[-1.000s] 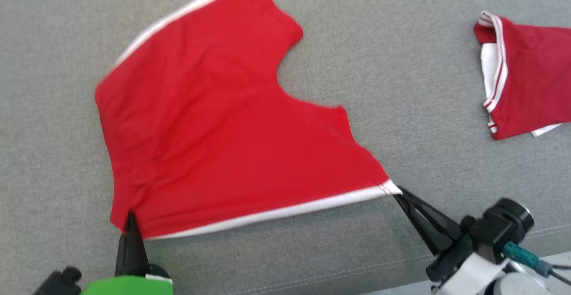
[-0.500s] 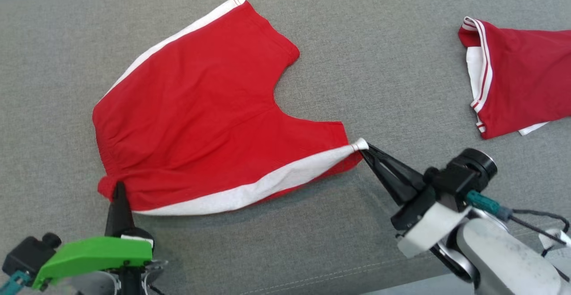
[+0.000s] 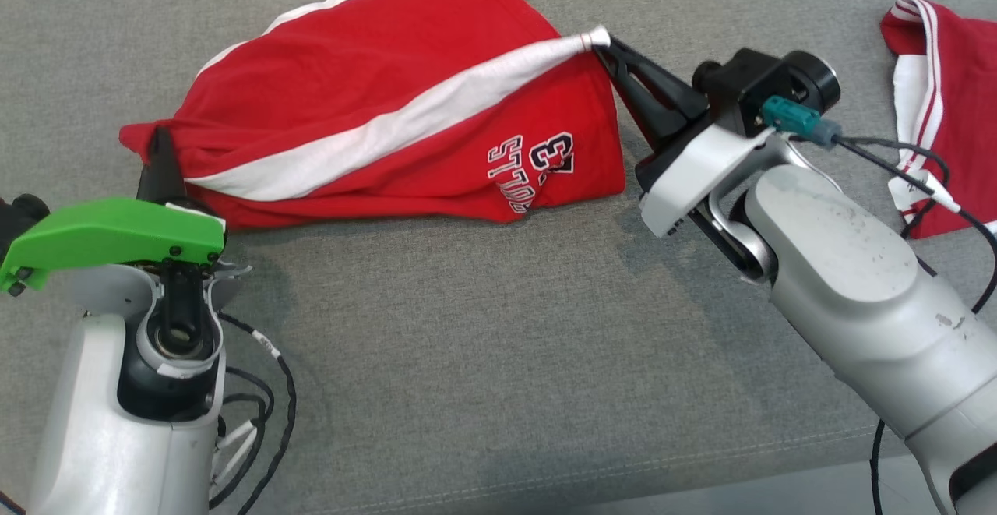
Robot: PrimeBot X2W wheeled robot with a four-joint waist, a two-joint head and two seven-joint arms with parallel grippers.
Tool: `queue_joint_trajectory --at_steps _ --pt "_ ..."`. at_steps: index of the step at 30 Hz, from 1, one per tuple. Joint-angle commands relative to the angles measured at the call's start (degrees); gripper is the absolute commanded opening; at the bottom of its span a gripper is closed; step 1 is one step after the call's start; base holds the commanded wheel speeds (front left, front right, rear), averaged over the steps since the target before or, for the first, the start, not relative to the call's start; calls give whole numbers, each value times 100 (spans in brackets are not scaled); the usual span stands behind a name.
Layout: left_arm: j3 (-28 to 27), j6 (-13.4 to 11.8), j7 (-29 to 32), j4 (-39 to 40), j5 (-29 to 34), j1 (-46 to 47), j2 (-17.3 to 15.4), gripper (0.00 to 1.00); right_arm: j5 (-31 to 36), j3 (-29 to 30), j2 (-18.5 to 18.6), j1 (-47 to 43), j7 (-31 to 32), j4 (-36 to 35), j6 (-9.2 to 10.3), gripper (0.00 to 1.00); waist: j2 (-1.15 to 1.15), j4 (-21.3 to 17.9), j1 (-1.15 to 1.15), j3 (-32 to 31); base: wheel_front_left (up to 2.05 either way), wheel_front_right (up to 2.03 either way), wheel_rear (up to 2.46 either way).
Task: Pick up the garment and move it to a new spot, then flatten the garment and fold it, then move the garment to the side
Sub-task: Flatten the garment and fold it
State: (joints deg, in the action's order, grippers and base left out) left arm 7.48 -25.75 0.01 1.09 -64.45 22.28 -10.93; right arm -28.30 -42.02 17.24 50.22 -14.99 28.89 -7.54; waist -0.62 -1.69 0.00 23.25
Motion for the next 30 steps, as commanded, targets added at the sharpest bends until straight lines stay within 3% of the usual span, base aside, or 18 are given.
queue_joint_trajectory --at_steps 1,6,13,30 --pt "-1 -33 23 -58 16 128 -25 0 -17 -8 -23 116 -22 72 12 0 62 130 0 138 0 0 0" --pt "43 -101 65 -577 33 631 60 0 -118 -9 -198 636 -23 530 12 0 62 279 0 176 0 0 0" --pt "320 -2 79 -1163 113 1225 316 0 142 292 -122 1291 -22 1161 12 0 62 610 0 253 0 0 0" --pt "766 280 9 -2322 176 2351 649 0 191 -35 -84 2085 -22 2197 12 0 62 1126 0 690 0 0 0"
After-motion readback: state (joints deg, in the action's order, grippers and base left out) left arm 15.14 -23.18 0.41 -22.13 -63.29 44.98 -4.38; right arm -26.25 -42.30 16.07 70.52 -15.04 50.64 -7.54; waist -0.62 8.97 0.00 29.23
